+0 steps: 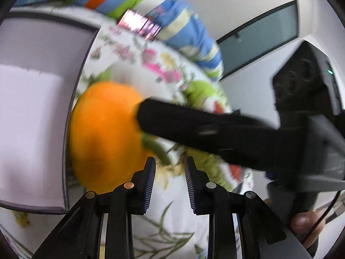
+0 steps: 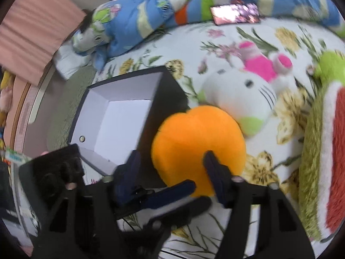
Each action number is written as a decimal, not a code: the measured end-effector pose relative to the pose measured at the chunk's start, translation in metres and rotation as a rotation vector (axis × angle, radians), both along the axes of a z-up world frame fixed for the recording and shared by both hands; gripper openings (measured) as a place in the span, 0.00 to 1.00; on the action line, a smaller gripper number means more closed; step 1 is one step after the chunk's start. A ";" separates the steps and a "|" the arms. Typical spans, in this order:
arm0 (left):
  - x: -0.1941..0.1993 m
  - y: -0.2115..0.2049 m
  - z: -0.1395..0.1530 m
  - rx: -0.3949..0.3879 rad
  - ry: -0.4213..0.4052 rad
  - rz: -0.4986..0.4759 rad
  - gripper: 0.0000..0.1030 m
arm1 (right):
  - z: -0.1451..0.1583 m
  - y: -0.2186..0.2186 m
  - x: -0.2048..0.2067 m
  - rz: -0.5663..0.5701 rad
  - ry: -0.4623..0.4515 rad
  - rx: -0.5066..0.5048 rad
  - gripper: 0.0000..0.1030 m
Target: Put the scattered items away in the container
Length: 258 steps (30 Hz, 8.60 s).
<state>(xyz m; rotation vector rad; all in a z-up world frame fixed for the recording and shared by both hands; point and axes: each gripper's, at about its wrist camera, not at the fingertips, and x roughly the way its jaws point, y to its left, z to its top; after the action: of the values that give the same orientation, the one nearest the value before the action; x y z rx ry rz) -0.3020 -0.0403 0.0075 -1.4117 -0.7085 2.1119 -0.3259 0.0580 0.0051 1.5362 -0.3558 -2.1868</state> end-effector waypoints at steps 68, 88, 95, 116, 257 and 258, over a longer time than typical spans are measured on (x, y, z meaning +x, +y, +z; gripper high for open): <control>0.116 0.020 -0.015 0.023 -0.024 0.286 0.99 | -0.112 0.065 0.007 -0.124 -0.157 -0.367 0.98; 0.135 0.051 -0.036 0.011 -0.117 0.096 0.82 | -0.087 0.128 0.074 -0.317 -0.177 -0.416 0.94; 0.122 0.001 -0.053 0.325 -0.290 0.183 0.82 | -0.095 0.150 0.094 -0.429 -0.160 -0.660 0.98; 0.087 -0.017 -0.055 0.491 -0.336 0.286 0.94 | -0.108 0.158 0.065 -0.763 -0.359 -0.670 1.00; -0.039 0.021 -0.057 0.143 -0.246 0.314 0.79 | -0.043 0.124 -0.085 -0.344 -0.033 -0.299 0.97; -0.042 0.021 -0.060 0.138 -0.247 0.330 0.79 | -0.045 0.123 -0.090 -0.334 -0.039 -0.294 0.98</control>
<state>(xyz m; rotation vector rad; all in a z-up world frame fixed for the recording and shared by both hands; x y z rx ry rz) -0.3442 -0.0196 -0.0529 -1.5816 -1.2344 2.0938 -0.4155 0.1808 -0.0403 1.4372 -0.9618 -2.2206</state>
